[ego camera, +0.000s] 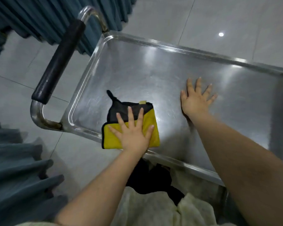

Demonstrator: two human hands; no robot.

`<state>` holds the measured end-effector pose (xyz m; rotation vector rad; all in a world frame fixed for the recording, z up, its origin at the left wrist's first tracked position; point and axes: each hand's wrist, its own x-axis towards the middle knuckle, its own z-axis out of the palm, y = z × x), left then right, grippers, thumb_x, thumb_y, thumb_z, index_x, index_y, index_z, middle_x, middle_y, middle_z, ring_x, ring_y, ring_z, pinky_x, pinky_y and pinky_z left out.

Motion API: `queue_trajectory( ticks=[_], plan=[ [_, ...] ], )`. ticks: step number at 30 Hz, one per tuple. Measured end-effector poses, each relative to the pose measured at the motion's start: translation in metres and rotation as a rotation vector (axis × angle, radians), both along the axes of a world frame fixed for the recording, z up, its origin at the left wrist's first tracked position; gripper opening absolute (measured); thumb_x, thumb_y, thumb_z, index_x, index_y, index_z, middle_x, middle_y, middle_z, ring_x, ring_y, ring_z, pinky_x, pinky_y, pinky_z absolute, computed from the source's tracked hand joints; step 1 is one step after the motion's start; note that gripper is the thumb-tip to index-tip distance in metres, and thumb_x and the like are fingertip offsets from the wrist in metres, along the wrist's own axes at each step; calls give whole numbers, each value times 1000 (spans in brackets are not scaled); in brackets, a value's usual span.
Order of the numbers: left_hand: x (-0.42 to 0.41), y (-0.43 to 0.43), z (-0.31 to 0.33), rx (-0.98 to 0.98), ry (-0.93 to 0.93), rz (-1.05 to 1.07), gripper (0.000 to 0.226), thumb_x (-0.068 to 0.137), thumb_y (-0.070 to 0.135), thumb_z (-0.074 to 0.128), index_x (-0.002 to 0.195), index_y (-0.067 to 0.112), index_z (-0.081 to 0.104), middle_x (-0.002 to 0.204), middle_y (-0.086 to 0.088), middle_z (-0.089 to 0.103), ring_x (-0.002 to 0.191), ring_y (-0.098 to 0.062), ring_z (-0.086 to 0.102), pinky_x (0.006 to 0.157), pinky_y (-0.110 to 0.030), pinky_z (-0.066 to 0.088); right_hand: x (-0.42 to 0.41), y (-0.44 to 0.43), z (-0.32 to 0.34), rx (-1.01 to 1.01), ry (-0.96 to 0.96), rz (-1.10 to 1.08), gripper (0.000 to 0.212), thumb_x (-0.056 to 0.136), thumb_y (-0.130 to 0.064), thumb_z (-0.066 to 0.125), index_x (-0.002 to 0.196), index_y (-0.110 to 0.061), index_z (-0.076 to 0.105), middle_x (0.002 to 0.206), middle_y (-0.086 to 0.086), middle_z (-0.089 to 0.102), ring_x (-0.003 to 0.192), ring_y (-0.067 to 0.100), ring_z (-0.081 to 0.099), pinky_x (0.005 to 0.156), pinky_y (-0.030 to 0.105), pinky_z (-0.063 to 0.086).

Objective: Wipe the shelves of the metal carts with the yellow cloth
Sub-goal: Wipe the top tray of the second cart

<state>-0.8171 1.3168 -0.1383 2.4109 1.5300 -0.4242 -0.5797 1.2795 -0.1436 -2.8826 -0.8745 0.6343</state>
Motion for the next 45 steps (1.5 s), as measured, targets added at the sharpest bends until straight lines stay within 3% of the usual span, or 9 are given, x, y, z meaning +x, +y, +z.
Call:
queue_trajectory(
  ticks=[5, 12, 16, 25, 29, 35, 39, 42, 45],
  plan=[
    [25, -48, -5, 30, -33, -188, 73, 86, 79, -3, 150, 48, -16, 163, 3, -19, 148, -41, -16, 103, -79, -8, 70, -52, 17, 69, -66, -16, 54, 102, -47, 26, 155, -35, 19, 165, -3, 11, 150, 38, -2, 119, 58, -1],
    [27, -59, -10, 106, -79, -365, 68, 91, 76, 12, 153, 47, 20, 164, -3, 18, 147, -49, 9, 102, -82, 5, 96, -104, -7, -99, -94, -89, 56, 101, -55, 14, 154, -43, 0, 164, -10, -7, 149, 39, -10, 115, 64, -11],
    [97, -53, -7, 81, -112, -636, 68, 88, 79, 21, 151, 54, 10, 166, 1, 7, 147, -49, 1, 99, -83, 2, 100, -105, -12, -86, -93, -90, 55, 102, -54, 12, 154, -43, -2, 164, -10, -7, 149, 37, -12, 114, 61, -14],
    [310, 59, -12, 14, -105, -446, 71, 87, 81, 10, 151, 53, -2, 165, 6, -12, 147, -43, -16, 99, -82, -9, 106, -109, -25, -29, -141, -93, 55, 102, -55, 17, 154, -46, 4, 164, -12, -3, 150, 35, -10, 116, 59, -12],
    [272, 32, -13, 44, -134, -450, 70, 89, 79, 12, 153, 51, 4, 166, 6, -5, 149, -40, -11, 103, -79, -8, 106, -109, -21, -21, -125, -85, 54, 102, -55, 13, 154, -47, 0, 164, -13, -8, 150, 34, -13, 115, 59, -14],
    [109, -102, -2, 41, -157, -610, 67, 90, 73, 31, 152, 48, 23, 165, 2, 13, 149, -44, 8, 103, -80, 5, 104, -107, -12, -19, -90, -89, 55, 101, -54, 15, 154, -46, 1, 164, -13, -7, 149, 34, -13, 115, 63, -10],
    [80, -104, 5, 7, -116, -677, 59, 93, 68, 29, 148, 48, 35, 160, 4, 30, 144, -42, 27, 103, -78, 15, 105, -112, -7, -9, -64, -67, 55, 102, -53, 21, 155, -44, 8, 164, -12, -2, 150, 34, -10, 116, 60, -12],
    [82, -84, 18, -37, -160, -668, 48, 93, 55, 35, 132, 40, 58, 145, 3, 53, 128, -37, 50, 99, -68, 36, 96, -122, 1, 132, -31, -29, 53, 102, -41, 40, 153, -31, 30, 162, -6, 24, 150, 34, 9, 118, 56, -3],
    [66, -61, 20, -14, -294, -788, 38, 89, 37, 45, 118, 31, 68, 136, 1, 60, 111, -30, 58, 92, -48, 43, 58, -139, 14, 394, -2, 47, 41, 93, -17, 60, 133, -10, 58, 137, 10, 58, 131, 37, 46, 114, 48, 30]
  ],
)
